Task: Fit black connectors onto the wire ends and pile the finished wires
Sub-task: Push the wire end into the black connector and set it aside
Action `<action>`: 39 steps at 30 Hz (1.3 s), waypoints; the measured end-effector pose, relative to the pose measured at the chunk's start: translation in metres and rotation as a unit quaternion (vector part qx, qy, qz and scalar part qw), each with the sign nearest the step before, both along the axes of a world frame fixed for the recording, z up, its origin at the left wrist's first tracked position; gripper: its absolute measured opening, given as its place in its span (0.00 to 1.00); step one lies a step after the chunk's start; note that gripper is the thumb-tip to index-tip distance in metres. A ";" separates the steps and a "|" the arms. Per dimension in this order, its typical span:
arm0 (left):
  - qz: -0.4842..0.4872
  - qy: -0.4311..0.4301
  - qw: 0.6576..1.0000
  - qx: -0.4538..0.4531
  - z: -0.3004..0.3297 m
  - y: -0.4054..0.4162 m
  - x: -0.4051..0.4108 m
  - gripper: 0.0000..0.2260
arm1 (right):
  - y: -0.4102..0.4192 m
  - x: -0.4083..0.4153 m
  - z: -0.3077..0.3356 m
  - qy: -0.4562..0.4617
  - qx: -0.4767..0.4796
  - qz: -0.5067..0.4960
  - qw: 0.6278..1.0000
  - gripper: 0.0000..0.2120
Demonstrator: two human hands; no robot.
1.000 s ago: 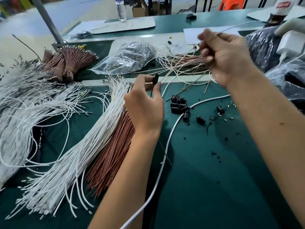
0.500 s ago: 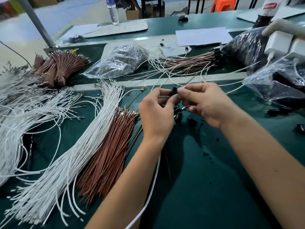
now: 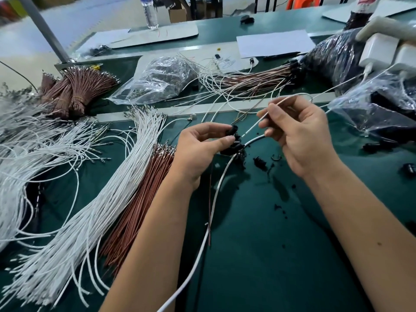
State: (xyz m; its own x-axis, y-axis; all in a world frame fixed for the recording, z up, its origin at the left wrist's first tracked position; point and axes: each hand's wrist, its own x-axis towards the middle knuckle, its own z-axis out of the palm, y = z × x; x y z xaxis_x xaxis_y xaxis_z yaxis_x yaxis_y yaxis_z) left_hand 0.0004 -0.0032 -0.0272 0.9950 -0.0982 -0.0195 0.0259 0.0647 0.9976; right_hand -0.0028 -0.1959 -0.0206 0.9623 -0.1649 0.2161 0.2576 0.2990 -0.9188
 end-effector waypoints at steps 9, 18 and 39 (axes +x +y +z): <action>-0.062 0.005 0.995 -0.083 -0.004 0.003 0.003 0.12 | 0.012 -0.010 0.007 -0.162 -0.108 -0.121 0.973 0.09; -0.084 -0.007 0.988 -0.132 -0.006 0.005 0.005 0.12 | 0.025 -0.022 0.011 -0.250 -0.173 -0.147 0.941 0.08; -0.069 -0.015 0.995 -0.077 -0.009 0.008 0.006 0.12 | 0.023 -0.017 0.001 -0.236 -0.264 -0.139 0.925 0.05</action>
